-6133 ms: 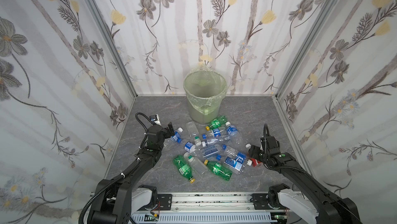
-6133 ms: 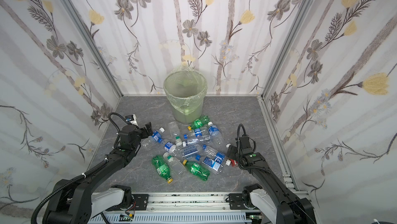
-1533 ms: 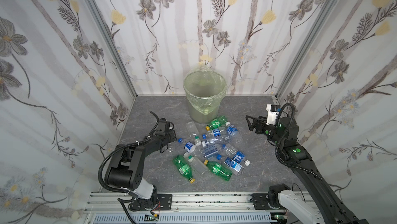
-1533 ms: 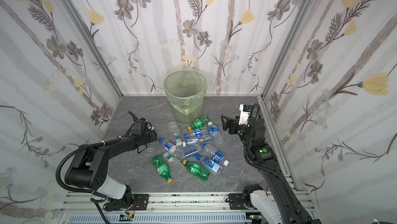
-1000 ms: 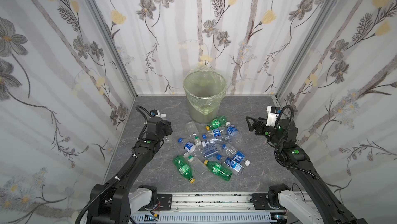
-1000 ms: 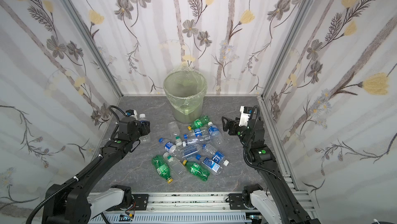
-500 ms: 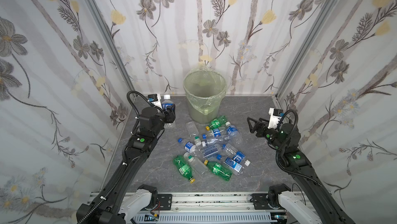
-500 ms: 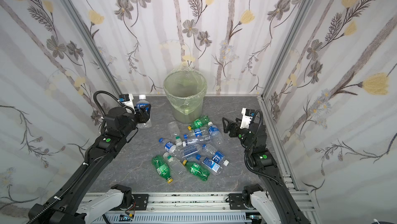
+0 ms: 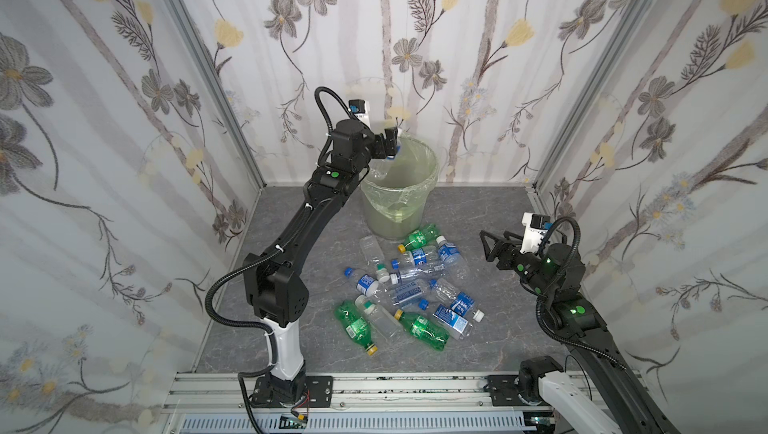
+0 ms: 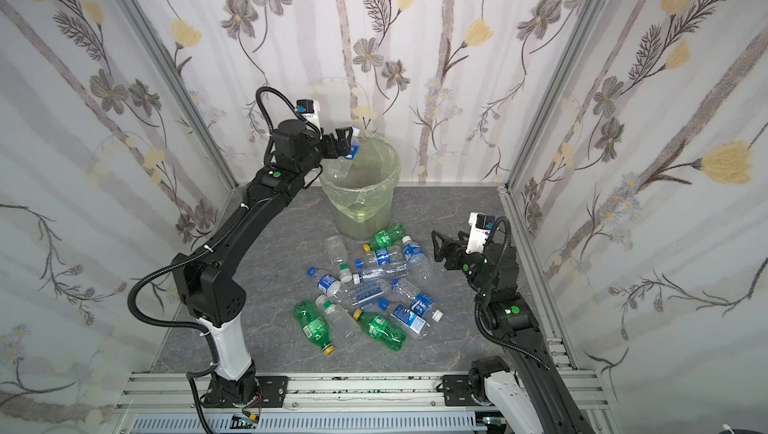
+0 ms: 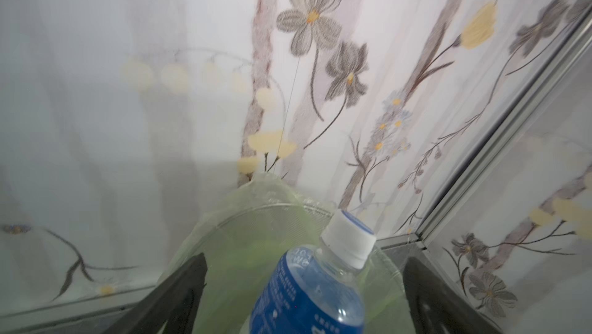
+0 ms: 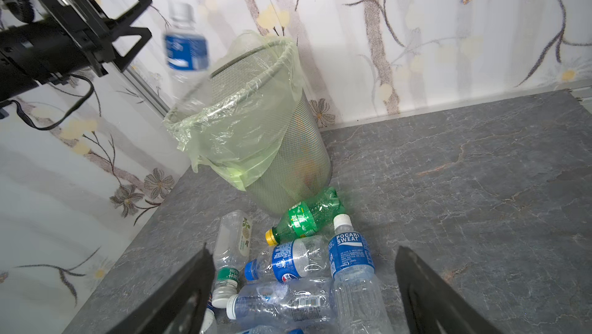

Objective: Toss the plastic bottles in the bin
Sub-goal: 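Open the left gripper over the wastebasket to drop the bottle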

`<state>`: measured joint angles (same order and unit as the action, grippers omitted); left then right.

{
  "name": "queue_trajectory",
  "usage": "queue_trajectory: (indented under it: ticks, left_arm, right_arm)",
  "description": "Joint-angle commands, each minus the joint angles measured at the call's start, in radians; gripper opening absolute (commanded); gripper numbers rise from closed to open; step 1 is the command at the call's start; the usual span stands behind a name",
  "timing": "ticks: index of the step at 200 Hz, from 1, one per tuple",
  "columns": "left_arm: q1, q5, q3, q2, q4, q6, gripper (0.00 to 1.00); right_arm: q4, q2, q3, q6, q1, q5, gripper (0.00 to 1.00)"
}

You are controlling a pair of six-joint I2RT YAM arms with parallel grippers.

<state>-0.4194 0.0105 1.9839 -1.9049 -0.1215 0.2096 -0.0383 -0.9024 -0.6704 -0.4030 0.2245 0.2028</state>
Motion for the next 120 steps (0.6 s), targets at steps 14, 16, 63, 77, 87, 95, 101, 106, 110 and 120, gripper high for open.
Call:
queue_trajectory:
  ticks: [14, 16, 63, 77, 87, 95, 101, 106, 110, 120]
  left_arm:
    - [-0.020, -0.079, -0.138, 0.111, -0.015, -0.014, 1.00]
    - [-0.021, -0.080, -0.152, 0.123, -0.015, -0.015, 1.00]
    - [-0.021, -0.122, -0.548, 0.441, -0.015, -0.020, 1.00]
    - [-0.021, -0.129, -0.671, 0.531, -0.013, -0.010, 1.00]
    - [-0.021, -0.135, -0.773, 0.594, -0.014, -0.001, 1.00]
    - [-0.021, -0.142, -0.844, 0.641, -0.013, 0.010, 1.00]
    - [-0.021, -0.146, -0.894, 0.690, -0.013, 0.017, 1.00]
    - [-0.021, -0.152, -0.940, 0.722, -0.014, 0.022, 1.00]
    - [-0.020, -0.156, -0.972, 0.749, -0.014, 0.026, 1.00]
    - [-0.021, -0.167, -1.047, 0.814, -0.014, 0.037, 1.00]
  right_arm:
    - [-0.148, -0.053, -0.045, 0.046, 0.002, -0.018, 0.89]
    - [-0.155, -0.056, -0.048, 0.048, 0.002, -0.017, 0.89]
    - [-0.337, -0.119, -0.047, 0.046, 0.029, 0.032, 0.87]
    - [-0.358, -0.126, -0.015, 0.033, 0.067, 0.030, 0.86]
    - [-0.365, -0.136, 0.008, 0.022, 0.099, 0.031, 0.85]
    - [-0.374, -0.151, 0.020, 0.021, 0.127, 0.034, 0.85]
    - [-0.382, -0.163, 0.028, 0.020, 0.147, 0.031, 0.85]
    - [-0.386, -0.176, 0.032, 0.016, 0.161, 0.027, 0.84]
    - [-0.388, -0.184, 0.036, 0.012, 0.172, 0.026, 0.84]
    - [-0.387, -0.211, 0.047, 0.009, 0.192, 0.037, 0.84]
